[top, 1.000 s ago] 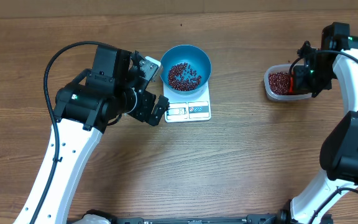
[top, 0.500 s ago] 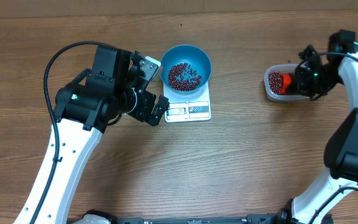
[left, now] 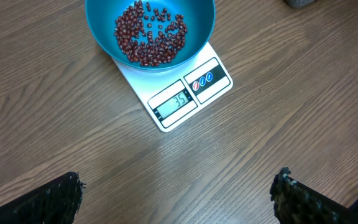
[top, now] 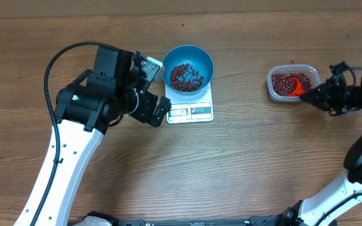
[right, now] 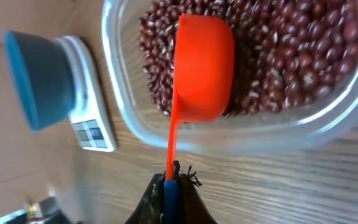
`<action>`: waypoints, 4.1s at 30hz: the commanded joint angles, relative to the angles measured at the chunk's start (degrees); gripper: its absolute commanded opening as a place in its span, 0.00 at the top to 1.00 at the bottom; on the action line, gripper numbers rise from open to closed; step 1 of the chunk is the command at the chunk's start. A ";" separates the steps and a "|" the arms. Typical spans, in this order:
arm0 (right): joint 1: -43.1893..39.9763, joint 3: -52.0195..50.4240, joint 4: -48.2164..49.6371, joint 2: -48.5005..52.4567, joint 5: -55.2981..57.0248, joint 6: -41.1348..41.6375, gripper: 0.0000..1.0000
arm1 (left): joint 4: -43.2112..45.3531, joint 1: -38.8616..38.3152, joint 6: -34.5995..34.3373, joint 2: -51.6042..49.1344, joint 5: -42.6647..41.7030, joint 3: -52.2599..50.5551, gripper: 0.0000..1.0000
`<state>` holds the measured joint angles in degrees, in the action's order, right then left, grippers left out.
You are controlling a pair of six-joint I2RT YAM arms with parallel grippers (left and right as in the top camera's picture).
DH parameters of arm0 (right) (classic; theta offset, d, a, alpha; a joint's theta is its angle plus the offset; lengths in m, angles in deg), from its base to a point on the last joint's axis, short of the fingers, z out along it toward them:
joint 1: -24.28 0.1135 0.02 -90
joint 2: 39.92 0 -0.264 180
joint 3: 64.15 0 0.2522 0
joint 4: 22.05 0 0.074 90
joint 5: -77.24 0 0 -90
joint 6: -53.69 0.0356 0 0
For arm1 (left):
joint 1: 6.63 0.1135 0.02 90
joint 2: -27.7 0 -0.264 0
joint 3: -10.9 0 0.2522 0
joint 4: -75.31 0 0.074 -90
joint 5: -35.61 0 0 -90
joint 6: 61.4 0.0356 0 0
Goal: Scoop item into bowl and weigh 150g on scale
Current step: 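Dip the scoop into the beans and scoop with the right gripper, then lift the filled scoop and carry it toward the bowl, then tip the scoop to pour beans into the blue bowl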
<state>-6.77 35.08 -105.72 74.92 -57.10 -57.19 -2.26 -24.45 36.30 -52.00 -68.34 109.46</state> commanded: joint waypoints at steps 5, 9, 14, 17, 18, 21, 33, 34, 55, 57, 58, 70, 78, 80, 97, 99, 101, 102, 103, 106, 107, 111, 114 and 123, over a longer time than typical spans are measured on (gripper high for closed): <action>-4.00 -1.11 0.24 0.37 -12.87 -3.50 0.96 | 0.11 -0.24 1.09 0.31 -0.87 1.09 0.00; -6.29 -1.11 0.20 0.37 -16.35 -3.50 0.96 | 0.11 -0.24 1.07 0.31 -0.87 1.09 0.01; -8.55 -1.11 -2.34 0.37 -20.46 -8.26 0.96 | 0.11 -0.24 1.07 0.31 -0.87 1.09 0.01; -9.11 -1.09 -4.94 0.37 -21.90 -11.17 0.96 | 0.09 -0.24 1.07 0.31 -0.87 1.09 0.00; -9.22 -1.09 -5.44 0.37 -22.05 -11.15 0.96 | 0.09 -0.24 1.07 0.31 -0.87 1.09 0.01; -9.20 -1.09 -6.40 0.37 -23.02 -11.19 0.96 | 0.09 -0.20 1.07 0.31 -0.87 1.09 0.01; -5.77 -1.09 -21.86 0.35 -32.09 -28.81 0.96 | 0.07 -0.20 1.07 0.31 -0.87 1.09 0.00; -4.92 -1.09 -22.86 0.35 -32.85 -28.94 0.96 | 0.04 -0.20 1.07 0.31 -0.87 1.09 0.00; 17.05 4.70 -22.95 0.35 -37.22 -28.41 0.96 | 0.02 -0.20 1.07 0.31 -0.87 1.09 0.00; 18.53 5.05 -22.53 0.35 -38.27 -28.30 0.96 | 0.02 -0.20 1.07 0.31 -0.87 1.09 0.00; 19.17 5.05 -21.88 0.35 -38.80 -27.56 0.96 | 0.02 -0.20 1.09 0.31 -0.87 1.09 0.00; 26.08 5.05 -2.80 0.35 -39.12 -7.06 0.96 | 0.02 -0.20 1.07 0.31 -0.87 1.09 0.00; 30.51 5.05 13.84 0.35 -30.21 12.63 0.96 | -0.02 -0.20 1.09 0.31 -0.87 1.09 0.01; 31.76 5.05 17.03 0.35 -26.32 16.52 0.96 | -0.02 -0.20 1.07 0.31 -0.87 1.09 0.00; 43.34 18.45 10.54 0.24 11.80 19.37 0.96 | -0.02 -0.20 1.07 0.31 -0.87 1.09 0.00; 44.63 21.14 8.15 0.24 16.09 19.32 0.96 | -0.02 -0.20 1.09 0.31 -0.87 1.09 0.01; 45.86 23.30 6.14 0.24 19.65 19.12 0.96 | -0.02 -0.20 1.07 0.31 -0.87 1.09 0.00; 46.69 24.57 4.90 0.24 22.12 19.12 0.96 | -0.02 -0.20 1.09 0.31 -0.87 1.09 0.00; 47.47 25.49 3.98 0.24 24.52 19.12 0.96 | -0.02 -0.20 1.07 0.31 -0.87 1.09 0.00; 49.88 27.82 1.79 0.13 30.23 18.95 0.96 | -0.02 -0.20 1.07 0.31 -0.87 1.09 0.00; 50.90 28.65 1.07 0.13 32.59 18.95 0.96 | -0.02 -0.20 1.09 0.31 -0.87 1.09 0.00; 54.18 30.36 0.09 0.02 39.30 18.97 0.96 | 0.00 -0.20 1.07 0.31 -0.87 1.09 0.01; 56.39 30.93 -0.02 -0.20 44.09 18.99 0.96 | -0.02 -0.20 1.07 0.31 -0.87 1.09 0.01; 61.33 31.30 0.00 -2.40 56.35 18.97 0.96 | -0.02 -0.20 1.07 0.31 -0.87 1.09 0.01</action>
<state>53.43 64.07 -105.92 75.01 -7.66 -37.93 -2.29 -24.45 36.30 -52.00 -68.36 109.46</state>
